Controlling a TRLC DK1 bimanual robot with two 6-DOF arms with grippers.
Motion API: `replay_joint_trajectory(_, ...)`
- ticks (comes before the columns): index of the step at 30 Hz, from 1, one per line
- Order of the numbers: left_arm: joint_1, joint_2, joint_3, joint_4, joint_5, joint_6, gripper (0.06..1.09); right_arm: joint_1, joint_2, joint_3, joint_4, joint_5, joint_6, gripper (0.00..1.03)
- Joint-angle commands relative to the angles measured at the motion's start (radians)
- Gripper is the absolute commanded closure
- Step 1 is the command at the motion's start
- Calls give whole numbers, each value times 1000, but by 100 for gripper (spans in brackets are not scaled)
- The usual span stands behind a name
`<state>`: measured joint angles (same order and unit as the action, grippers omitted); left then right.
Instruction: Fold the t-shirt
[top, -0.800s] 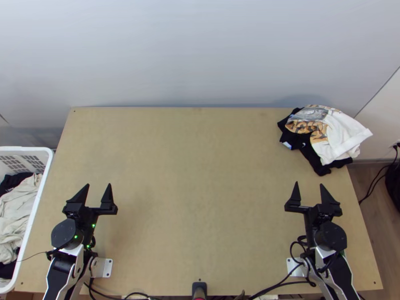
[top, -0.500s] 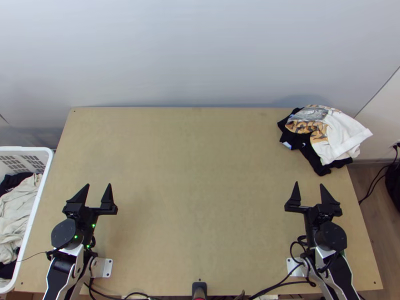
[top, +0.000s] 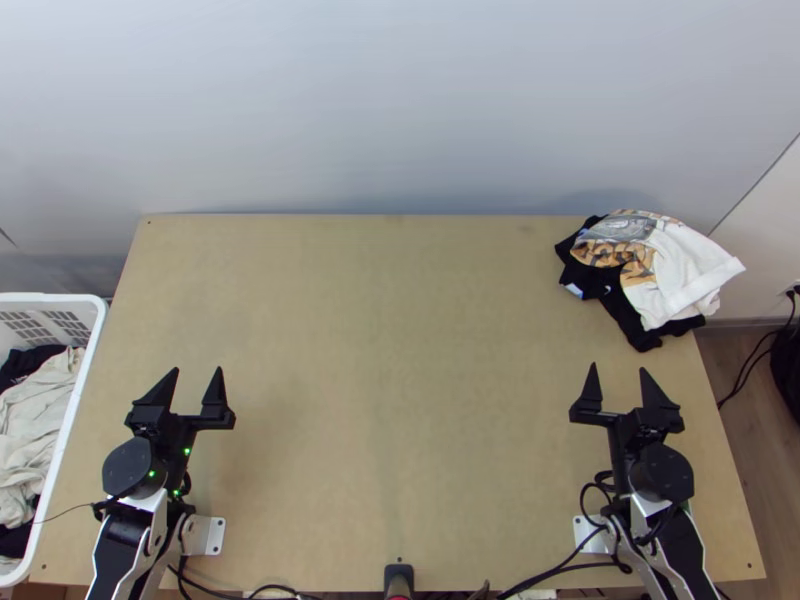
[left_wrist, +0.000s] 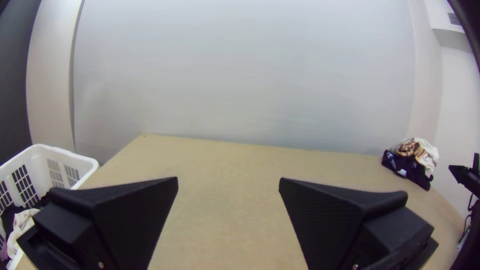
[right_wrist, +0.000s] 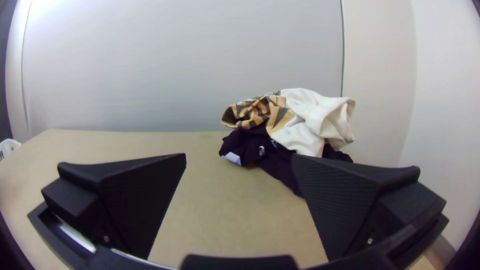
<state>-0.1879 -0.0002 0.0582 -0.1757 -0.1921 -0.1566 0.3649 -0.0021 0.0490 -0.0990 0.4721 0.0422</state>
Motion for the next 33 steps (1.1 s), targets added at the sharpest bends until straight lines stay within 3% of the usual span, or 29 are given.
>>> replay_joint_trajectory(1, -1, 0, 0, 1, 0, 0, 10, 11, -3, -9, 68, 2, 67, 4)
replay_joint_trajectory(3, 1, 0, 0, 1, 0, 0, 10, 12, -3, -34, 217, 14, -96, 5)
replay_joint_trajectory(4, -1, 0, 0, 1, 0, 0, 10, 12, -3, -28, 225, 22, -142, 5)
replay_joint_trajectory(10, -1, 0, 0, 1, 0, 0, 10, 9, 8, 124, 62, 22, -246, 5)
replay_joint_trajectory(16, 1, 0, 0, 1, 0, 0, 10, 6, 137, 282, -137, 106, -199, 5)
replay_joint_trajectory(21, 1, 0, 0, 1, 0, 0, 10, 6, 269, 390, -288, 161, 10, 5)
replay_joint_trajectory(33, -10, 0, 0, -1, 2, -46, 10, 2, 349, 517, -413, 160, 54, 5)
